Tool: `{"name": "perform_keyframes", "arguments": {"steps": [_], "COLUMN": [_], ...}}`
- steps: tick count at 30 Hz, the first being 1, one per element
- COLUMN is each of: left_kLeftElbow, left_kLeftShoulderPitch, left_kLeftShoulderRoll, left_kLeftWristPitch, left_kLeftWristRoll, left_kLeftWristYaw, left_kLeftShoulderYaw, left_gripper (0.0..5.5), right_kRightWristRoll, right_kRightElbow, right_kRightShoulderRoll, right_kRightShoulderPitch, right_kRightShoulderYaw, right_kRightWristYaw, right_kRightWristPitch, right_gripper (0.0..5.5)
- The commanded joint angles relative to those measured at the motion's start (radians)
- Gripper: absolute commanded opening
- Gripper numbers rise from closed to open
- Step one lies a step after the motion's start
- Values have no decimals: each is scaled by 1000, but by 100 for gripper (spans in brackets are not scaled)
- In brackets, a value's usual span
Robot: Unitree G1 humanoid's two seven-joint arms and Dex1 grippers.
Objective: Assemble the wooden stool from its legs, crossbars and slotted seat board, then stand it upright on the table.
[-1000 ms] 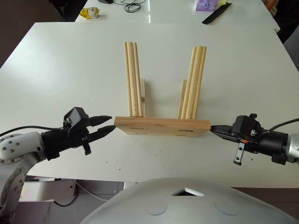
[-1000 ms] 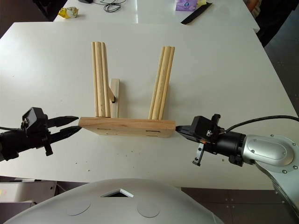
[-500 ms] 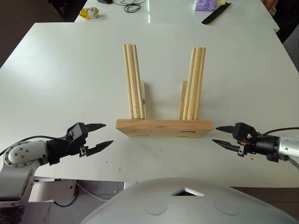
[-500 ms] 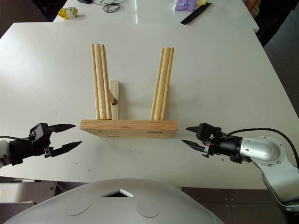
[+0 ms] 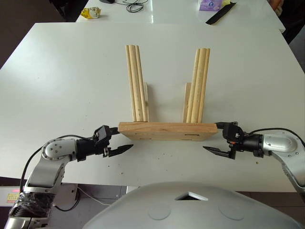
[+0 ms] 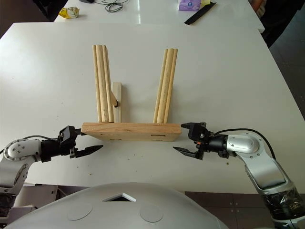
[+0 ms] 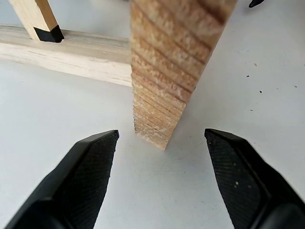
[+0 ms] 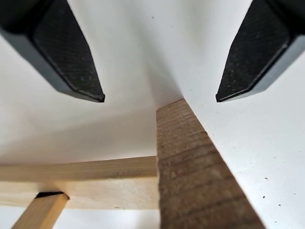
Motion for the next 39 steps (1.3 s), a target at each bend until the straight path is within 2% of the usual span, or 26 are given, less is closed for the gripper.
{"name": "perform_keyframes", "arguments": {"steps": [1,2,4,14,16,19,39], "left_kLeftElbow": [30,35,62,138,139,144,200], "left_kLeftShoulderPitch": [-26,-33,-64,-111,-106,-106,-184], "left_kLeftShoulderRoll": [-11,-13,-21,-49,-46,-42,-10], "left_kLeftWristPitch": [-25,-30,-34,-93,-99,-109,-125], "left_kLeftWristRoll": [24,25,27,51,50,52,48], "left_kLeftWristYaw": [9,7,3,-8,-13,-21,-82], "left_kLeftShoulderYaw": [-26,-31,-47,-101,-104,-109,-85], "left_gripper": [336,336,336,176,169,153,150], "right_kRightWristRoll": [-24,-29,-42,-85,-86,-86,-31], "right_kRightElbow": [19,24,40,94,104,110,54], "right_kRightShoulderRoll": [15,19,26,61,61,65,55], "right_kRightShoulderPitch": [-48,-55,-73,-106,-105,-100,-75], "right_kRightShoulderYaw": [36,43,65,144,146,147,111], "right_kRightWristYaw": [12,12,14,33,37,36,57], "right_kRightWristPitch": [-15,-18,-30,-69,-73,-70,-31], "right_gripper": [510,533,539,540,540,490,194]}}
